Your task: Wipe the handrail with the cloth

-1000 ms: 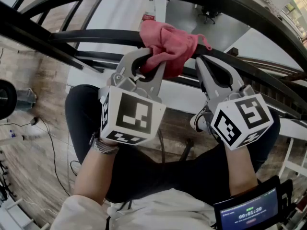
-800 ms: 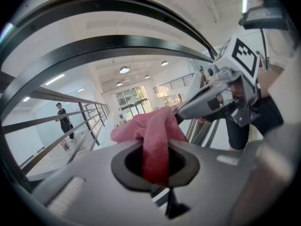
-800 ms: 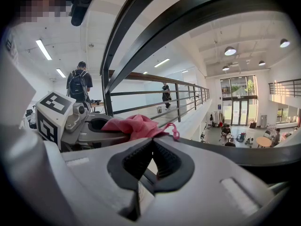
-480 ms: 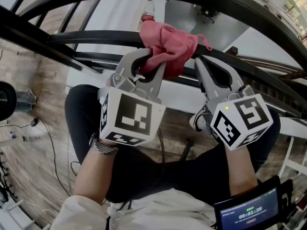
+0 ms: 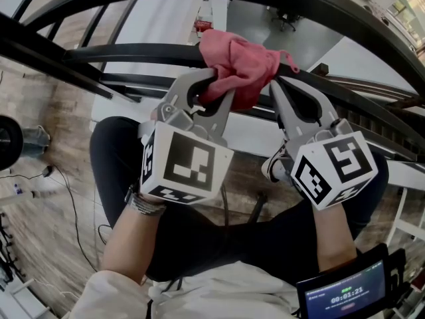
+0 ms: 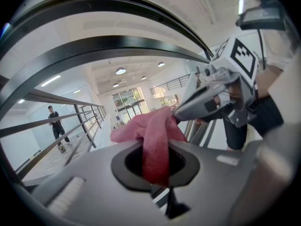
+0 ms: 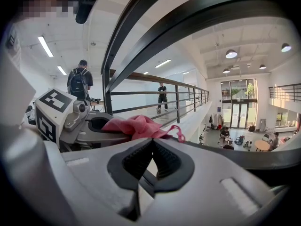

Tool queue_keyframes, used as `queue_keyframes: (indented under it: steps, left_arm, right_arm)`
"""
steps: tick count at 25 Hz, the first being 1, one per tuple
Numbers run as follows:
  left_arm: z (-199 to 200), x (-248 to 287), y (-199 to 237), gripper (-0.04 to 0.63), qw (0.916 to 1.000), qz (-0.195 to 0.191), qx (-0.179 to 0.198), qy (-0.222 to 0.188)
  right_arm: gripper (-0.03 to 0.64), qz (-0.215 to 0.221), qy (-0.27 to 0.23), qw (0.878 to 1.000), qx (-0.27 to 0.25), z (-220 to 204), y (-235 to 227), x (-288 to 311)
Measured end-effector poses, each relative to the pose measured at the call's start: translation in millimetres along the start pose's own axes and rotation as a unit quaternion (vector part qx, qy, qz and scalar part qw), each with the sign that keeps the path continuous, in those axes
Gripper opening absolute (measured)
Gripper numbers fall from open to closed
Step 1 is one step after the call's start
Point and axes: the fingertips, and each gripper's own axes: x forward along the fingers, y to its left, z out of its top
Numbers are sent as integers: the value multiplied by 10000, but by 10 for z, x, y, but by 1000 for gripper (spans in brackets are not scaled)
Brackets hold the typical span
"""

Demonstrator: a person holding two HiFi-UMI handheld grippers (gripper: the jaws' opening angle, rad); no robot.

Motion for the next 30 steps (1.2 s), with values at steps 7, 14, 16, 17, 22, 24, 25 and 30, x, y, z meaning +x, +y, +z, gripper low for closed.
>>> queue_keyframes:
  steps: [7,14,16,17,22,24,25,30]
  left_arm:
    - [86,30,-44,29,9998,-126,162,-80]
    - [112,60,-116,29,9995,-220,218,-104]
    - [93,65,-130,29,9995,-231,186,-90]
    - [81,68,-138,29,9996,-229,156,-77]
    - [169,93,-181,29,9990,-312,299,-142]
    - [160,96,-199,29,9990,-324,273,-136]
    - [150,97,-207,29,9991,-323,251,-126]
    - [147,113,-240,29,9990,-352,251,-108]
  right_arm:
    - [2,14,-16,10000,21,-15,-23,-23]
    - [2,75,1,10000,55,-39,-35,-38]
    - [2,68,6,10000,40,-49,-36,-38]
    - [2,63,6,10000,31,-53,-39,-41]
    - [2,53,-6,10000,20,-59,-69,-75]
    - [2,52,-8,10000,19,-62,-75,-86]
    - [2,52,-10,10000,19,-62,-78,-90]
    - [2,30,-18,10000,21,-66,-97,-105]
